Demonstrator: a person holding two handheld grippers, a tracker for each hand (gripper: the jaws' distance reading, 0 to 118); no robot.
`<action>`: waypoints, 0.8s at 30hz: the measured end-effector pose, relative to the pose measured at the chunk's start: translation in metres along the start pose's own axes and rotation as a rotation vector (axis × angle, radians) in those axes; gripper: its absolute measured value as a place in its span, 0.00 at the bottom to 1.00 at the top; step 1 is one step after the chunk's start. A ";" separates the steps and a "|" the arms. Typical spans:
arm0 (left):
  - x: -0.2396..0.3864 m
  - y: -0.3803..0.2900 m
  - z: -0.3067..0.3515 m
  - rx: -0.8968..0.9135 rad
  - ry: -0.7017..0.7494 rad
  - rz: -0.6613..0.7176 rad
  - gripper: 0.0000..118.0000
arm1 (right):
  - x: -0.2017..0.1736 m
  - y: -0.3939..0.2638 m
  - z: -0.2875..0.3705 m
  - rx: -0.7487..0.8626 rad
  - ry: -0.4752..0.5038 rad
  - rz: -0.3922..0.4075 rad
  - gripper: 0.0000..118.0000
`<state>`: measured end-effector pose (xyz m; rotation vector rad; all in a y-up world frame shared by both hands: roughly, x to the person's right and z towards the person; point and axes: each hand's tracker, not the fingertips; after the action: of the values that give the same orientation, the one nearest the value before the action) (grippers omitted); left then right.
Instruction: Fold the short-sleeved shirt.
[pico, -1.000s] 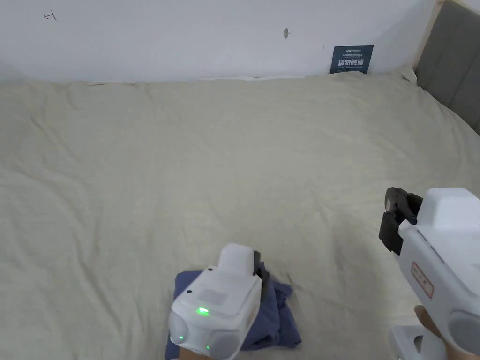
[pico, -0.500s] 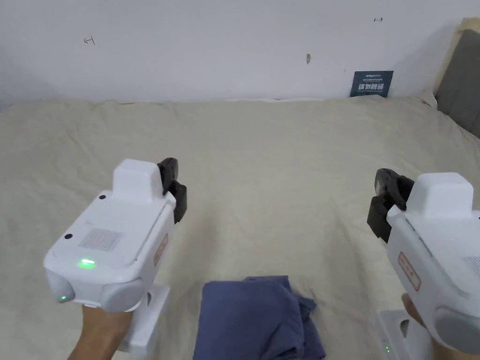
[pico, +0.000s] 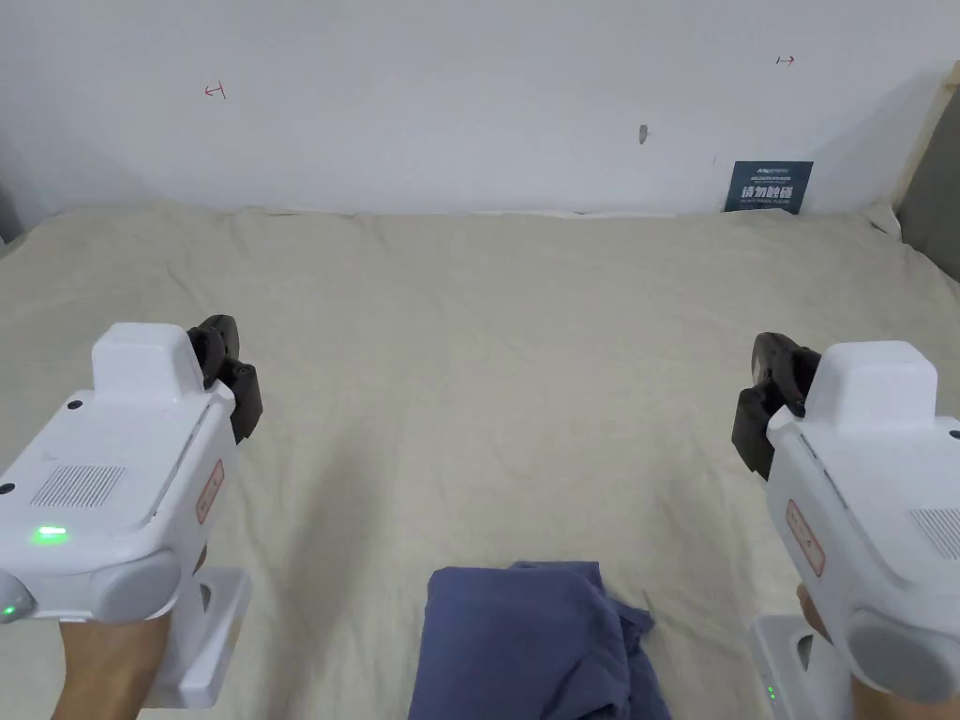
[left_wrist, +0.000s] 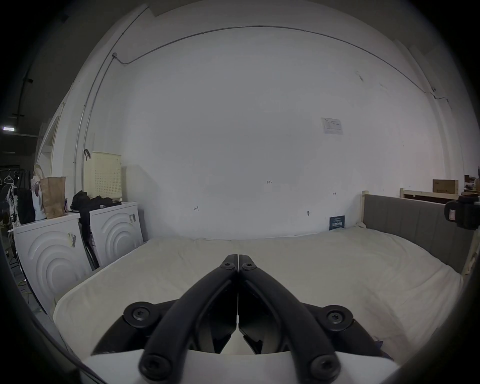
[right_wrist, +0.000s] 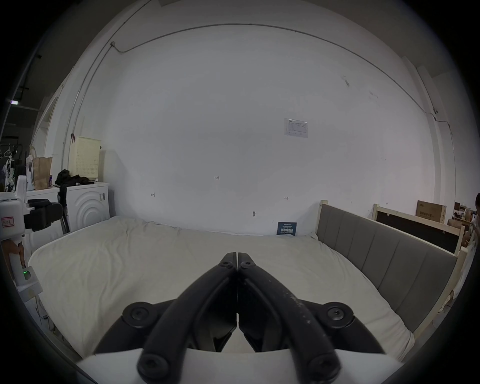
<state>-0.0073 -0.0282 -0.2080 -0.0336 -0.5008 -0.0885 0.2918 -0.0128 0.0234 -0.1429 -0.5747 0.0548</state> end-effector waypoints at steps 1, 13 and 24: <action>0.001 0.000 0.000 0.000 0.004 0.001 0.00 | 0.000 0.000 -0.001 -0.002 0.006 -0.003 0.02; 0.008 -0.013 0.002 -0.031 -0.017 0.002 0.00 | -0.032 -0.098 -0.035 -0.181 0.139 -0.003 0.02; 0.011 -0.038 0.002 -0.125 -0.069 0.068 0.00 | -0.084 -0.220 -0.053 -0.441 0.278 0.075 0.02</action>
<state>-0.0025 -0.0666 -0.2008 -0.1761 -0.5626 -0.0518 0.2531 -0.2442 -0.0332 -0.5922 -0.2957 -0.0207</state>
